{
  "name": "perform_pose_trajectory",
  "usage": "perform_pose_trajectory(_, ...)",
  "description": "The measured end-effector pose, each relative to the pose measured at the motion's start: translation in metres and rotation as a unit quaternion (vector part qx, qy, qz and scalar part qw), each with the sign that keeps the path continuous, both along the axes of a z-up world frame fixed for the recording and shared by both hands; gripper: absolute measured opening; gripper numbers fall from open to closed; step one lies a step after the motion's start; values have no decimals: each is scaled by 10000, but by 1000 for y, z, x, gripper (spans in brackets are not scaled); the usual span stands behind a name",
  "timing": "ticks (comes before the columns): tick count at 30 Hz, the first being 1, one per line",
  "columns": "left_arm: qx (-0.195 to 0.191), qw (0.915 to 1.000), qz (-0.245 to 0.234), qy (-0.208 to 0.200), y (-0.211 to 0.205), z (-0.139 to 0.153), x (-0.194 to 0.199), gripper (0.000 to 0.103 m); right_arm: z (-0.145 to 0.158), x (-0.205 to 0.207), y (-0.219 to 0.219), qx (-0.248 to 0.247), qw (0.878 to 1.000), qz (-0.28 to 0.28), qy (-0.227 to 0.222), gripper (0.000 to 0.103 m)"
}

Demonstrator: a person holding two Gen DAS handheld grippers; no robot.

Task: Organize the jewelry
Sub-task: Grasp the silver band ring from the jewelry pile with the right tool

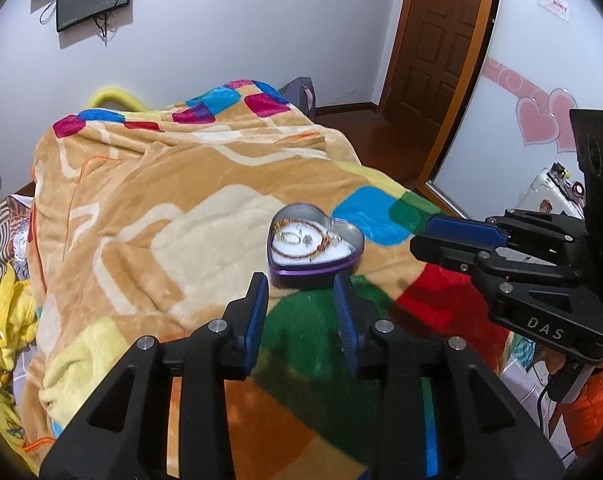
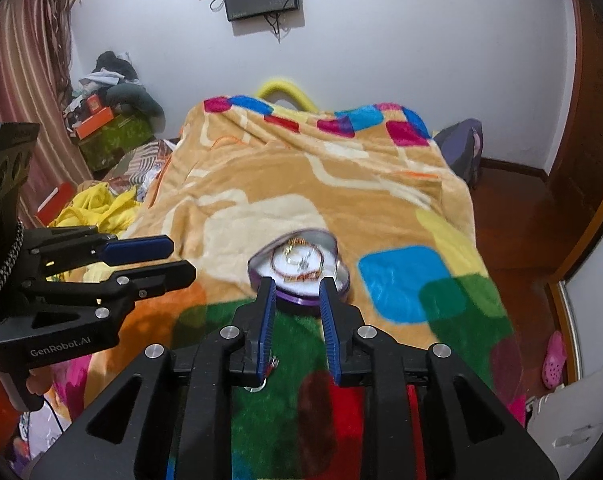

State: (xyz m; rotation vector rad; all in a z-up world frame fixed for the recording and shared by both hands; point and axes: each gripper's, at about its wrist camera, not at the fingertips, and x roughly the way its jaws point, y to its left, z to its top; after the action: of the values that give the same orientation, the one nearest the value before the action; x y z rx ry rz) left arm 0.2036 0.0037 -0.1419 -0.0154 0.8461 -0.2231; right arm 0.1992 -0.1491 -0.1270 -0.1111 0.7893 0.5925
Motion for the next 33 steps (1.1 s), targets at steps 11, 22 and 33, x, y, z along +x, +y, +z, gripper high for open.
perform_pose_trajectory(11,-33,9991,176,395,14,-34,-13,33,-48,-9,15,-57,9977,162,657,20)
perform_pose_trajectory(22,-110,9976,274,626,30,-58,-17,33,-80,-7,26,-123,9937,172,1102,20)
perform_pose_trajectory(33,-192,9973,254,659,30,-66,-16,33,-83,-4,31,-38,9939,197,1084,20)
